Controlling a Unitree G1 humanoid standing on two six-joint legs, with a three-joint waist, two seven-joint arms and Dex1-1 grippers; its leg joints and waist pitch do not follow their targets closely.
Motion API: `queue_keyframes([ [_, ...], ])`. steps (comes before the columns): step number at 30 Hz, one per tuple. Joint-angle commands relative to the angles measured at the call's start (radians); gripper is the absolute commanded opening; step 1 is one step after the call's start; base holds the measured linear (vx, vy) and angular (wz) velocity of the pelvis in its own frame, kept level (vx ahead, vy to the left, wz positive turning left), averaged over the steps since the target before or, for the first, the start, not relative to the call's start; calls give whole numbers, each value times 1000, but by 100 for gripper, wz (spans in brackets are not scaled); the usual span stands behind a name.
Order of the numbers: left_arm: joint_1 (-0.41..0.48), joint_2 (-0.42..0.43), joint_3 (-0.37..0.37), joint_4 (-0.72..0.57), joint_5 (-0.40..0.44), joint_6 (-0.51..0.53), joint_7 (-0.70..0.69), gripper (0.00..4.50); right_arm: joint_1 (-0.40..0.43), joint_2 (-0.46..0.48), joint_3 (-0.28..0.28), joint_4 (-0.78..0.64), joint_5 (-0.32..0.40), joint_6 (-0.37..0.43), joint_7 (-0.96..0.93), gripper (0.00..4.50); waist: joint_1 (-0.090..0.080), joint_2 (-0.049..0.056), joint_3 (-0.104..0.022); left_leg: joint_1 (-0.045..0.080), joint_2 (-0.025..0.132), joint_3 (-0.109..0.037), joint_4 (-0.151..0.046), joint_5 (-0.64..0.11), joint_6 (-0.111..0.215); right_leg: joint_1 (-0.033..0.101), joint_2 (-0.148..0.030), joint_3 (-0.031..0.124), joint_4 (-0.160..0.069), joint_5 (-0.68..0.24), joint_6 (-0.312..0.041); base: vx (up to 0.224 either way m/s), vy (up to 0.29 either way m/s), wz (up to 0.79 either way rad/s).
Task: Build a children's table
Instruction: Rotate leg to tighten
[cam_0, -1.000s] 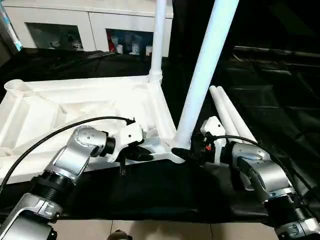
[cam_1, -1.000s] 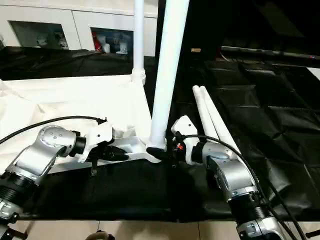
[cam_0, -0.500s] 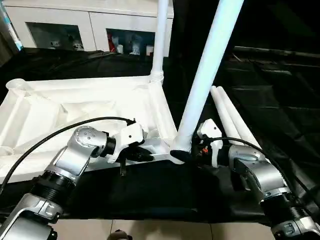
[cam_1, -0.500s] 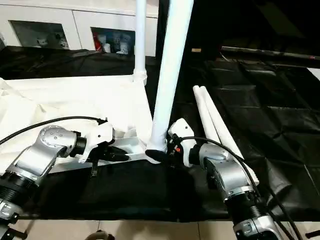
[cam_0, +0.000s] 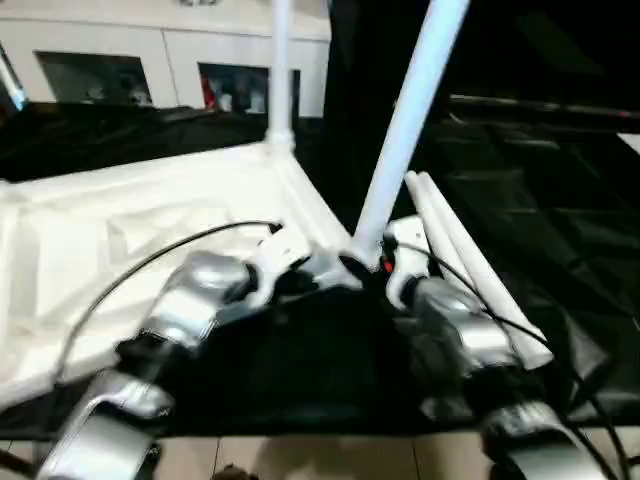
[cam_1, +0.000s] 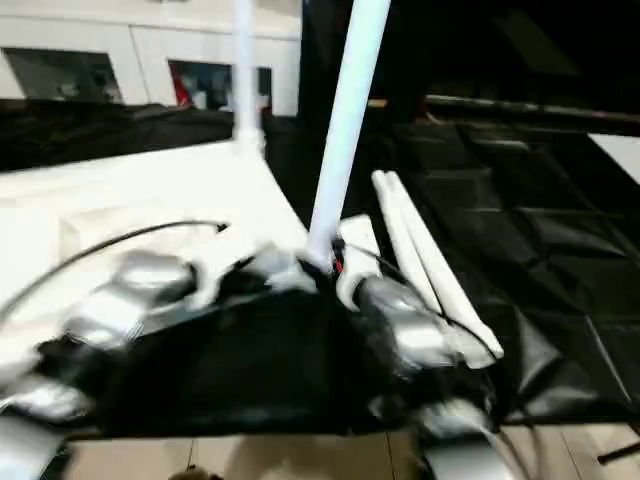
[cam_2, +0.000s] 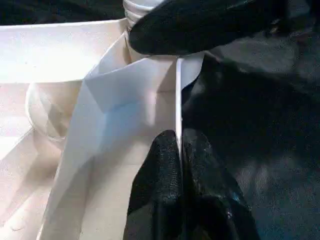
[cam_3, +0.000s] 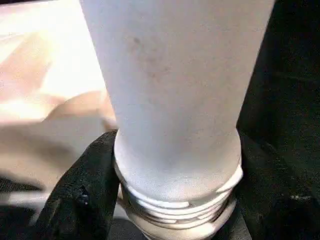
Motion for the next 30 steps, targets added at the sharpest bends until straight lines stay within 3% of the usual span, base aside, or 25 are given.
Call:
queue_keyframes([
  [1, -17, -56, 5, -12, -30, -1, 29, 0, -15, 37, -4, 93, -1, -5, -42, 281, 2, 4, -57, 21, 35, -15, -73, -171, -34, 37, -73, 60, -81, -45, -195, 0, 0, 0],
  [4, -13, -64, 1, -16, -32, -3, 14, 0, -39, 57, 9, 108, -12, -52, 7, 281, 2, 5, -57, 18, 34, -15, -71, -154, -18, 39, -72, 60, -80, -17, -193, 0, 0, 0],
  [5, -10, -60, 0, -19, -32, -3, 9, 0, -39, 58, 9, 100, -7, -60, 32, 351, 2, 4, -59, 18, 33, -14, -70, -146, -10, 40, -71, 60, -79, 0, -192, 0, 0, 0],
  [6, -7, -52, 3, -20, -32, -3, 4, 0, -37, 60, 1, 80, 11, -82, 74, 351, 1, 0, -59, 17, 34, -14, -70, -138, 0, 41, -70, 60, -78, 16, -193, 0, 0, 0],
  [9, -5, -39, 12, -17, -34, -11, -2, 0, -33, 51, 3, 45, 23, -97, 122, 386, 2, 1, -61, 15, 33, -13, -66, -108, 25, 42, -69, 60, -72, 59, -202, 0, 0, 0],
  [13, 7, -5, 12, -20, -38, -43, -38, 0, -4, -21, 29, -25, 29, -90, 248, 394, 7, -6, -61, 14, 31, -9, -62, -89, 53, 44, -68, 60, -72, 78, -210, 0, 0, 0],
  [15, 9, 2, 13, -23, -39, -41, -47, 0, 4, -38, 32, -38, 32, -88, 279, 394, 9, -4, -61, 14, 32, -9, -61, -80, 68, 42, -68, 60, -70, 87, -210, 0, 0, 0],
  [22, 68, 113, -16, -120, -85, -91, -267, 0, 86, -202, 127, -176, 5, -40, 560, 394, 11, -5, -57, 15, 35, -9, -63, -107, 67, 40, -66, 59, -75, 32, -212, 0, 0, 0],
  [27, 104, 178, -27, -201, -126, -72, -379, 0, 98, -234, 141, -228, 23, 4, 637, 394, 11, 0, -55, 21, 39, -9, -68, -137, 49, 33, -66, 61, -76, -8, -224, 0, 0, 0],
  [30, 117, 192, -28, -229, -140, -64, -415, 0, 102, -246, 154, -246, 30, 17, 668, 394, 17, -5, -53, 21, 39, -7, -68, -130, 41, 32, -66, 62, -74, 2, -226, 0, 0, 0],
])
